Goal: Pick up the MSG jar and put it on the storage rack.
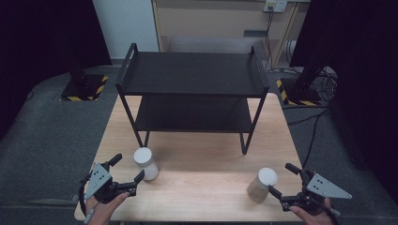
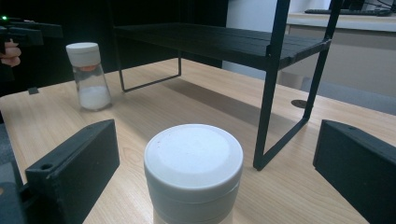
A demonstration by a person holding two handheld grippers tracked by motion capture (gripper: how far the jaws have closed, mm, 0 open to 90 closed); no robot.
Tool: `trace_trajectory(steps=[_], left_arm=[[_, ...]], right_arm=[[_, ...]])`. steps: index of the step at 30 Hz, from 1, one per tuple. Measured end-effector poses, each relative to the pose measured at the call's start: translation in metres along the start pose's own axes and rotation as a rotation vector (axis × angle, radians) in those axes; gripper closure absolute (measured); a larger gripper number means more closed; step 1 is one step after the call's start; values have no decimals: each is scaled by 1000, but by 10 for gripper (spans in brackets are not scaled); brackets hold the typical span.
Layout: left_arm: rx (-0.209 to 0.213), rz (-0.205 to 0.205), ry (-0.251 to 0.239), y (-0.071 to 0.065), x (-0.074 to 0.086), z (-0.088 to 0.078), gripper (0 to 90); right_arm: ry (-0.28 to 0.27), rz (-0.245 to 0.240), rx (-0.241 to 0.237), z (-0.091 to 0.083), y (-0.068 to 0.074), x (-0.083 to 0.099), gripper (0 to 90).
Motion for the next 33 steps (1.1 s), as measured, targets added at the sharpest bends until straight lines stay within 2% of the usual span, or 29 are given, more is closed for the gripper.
trace_trajectory(steps=[5,22,33], left_arm=[[-1,11,-2,-2,-2,2,0],[-10,14,8,-4,0,6,0],[-12,18,18,-6,4,10,0]], right_arm=[[-3,-2,-1,-1,1,-1,11],[-1,-11,23,-1,3,0,10],[3,-12,11,0,5,1,11]])
Point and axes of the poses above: each handheld gripper's, and its own axes: z roughly forward along the jaws, x roughly out of its underside, y roughly to its left, the point moved 9 cm from there along z, roughly forward along the jaws, and after that the axes turned 8 degrees about z, right-handed, at the moved point
